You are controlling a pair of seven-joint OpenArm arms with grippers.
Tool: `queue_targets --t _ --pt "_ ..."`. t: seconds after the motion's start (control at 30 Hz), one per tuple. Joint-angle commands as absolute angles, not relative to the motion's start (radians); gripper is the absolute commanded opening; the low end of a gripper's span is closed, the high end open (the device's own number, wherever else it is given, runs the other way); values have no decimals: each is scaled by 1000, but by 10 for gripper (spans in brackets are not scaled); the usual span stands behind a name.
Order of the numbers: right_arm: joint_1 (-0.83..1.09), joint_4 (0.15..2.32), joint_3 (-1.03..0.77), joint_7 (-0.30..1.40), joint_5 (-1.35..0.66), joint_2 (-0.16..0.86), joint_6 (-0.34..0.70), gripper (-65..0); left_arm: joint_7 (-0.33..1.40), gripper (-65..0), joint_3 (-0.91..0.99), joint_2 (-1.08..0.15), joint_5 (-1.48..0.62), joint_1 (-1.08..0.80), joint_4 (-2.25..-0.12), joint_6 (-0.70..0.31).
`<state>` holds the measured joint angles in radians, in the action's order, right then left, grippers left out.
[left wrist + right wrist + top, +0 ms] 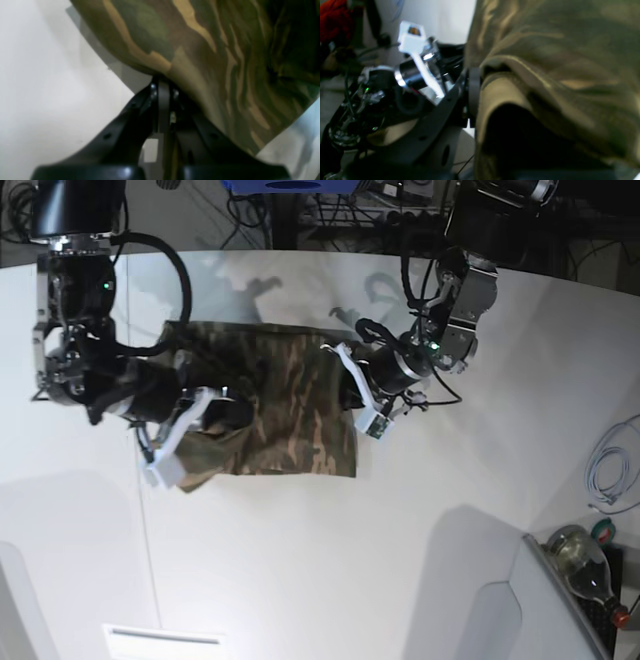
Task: Layout the t-shirt on the table in an organized manner, then fold the t-shirt properly
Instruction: 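Fold the shirt end with the right gripper toward the left gripper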
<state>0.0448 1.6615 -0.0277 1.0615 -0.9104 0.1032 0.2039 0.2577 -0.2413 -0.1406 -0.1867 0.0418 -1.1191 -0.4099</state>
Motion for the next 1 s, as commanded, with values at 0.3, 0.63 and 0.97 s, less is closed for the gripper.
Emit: queue_targets --t 0.3,0.63,0.97 --pt "-27 1480 153 897 -926 145 182 -642 236 -650 -245 -137 -205 50 -1136 -417" --pt "-76 1435 193 888 -869 142 131 -641 236 -650 -239 -137 -205 39 -1141 -417" --pt "-77 1417 193 889 -702 61 130 -341 263 -650 -234 -145 -205 39 -1145 -417"
